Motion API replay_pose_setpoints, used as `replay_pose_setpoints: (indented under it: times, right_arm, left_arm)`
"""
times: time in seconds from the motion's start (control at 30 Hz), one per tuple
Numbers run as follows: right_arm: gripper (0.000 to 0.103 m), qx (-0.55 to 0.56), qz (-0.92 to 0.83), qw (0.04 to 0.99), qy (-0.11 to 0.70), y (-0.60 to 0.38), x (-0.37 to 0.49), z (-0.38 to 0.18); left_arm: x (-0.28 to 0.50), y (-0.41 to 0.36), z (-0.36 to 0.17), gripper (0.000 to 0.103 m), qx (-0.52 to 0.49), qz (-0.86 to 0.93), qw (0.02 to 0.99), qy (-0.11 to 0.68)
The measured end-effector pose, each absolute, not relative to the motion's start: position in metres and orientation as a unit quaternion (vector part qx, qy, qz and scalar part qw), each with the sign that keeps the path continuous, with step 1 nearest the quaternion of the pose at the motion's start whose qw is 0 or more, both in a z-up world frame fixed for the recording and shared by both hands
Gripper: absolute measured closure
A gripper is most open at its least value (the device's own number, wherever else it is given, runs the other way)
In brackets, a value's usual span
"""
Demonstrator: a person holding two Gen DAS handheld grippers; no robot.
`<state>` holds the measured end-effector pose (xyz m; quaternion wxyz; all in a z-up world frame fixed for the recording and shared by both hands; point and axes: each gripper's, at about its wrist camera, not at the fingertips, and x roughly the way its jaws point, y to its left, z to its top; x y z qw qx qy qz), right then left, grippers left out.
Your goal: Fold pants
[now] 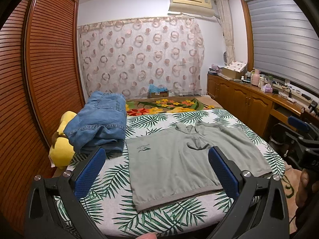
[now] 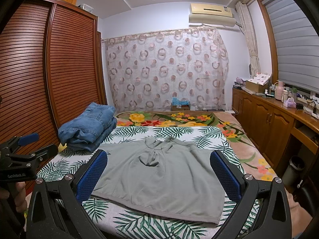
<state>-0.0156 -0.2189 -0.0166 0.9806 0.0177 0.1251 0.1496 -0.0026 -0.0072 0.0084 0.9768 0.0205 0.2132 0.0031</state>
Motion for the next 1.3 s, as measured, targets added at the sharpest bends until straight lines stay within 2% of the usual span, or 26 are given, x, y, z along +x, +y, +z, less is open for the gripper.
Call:
replay_pose_setpoints:
  times: [1.3]
  right_arm:
    - [0.0, 0.014, 0.154, 0.98, 0.129, -0.2196, -0.0128, -0.0181]
  left_arm:
    - [-0.0032, -0.0127, 0.0066, 0.0, 0.018, -0.008, 0.975, 0.221]
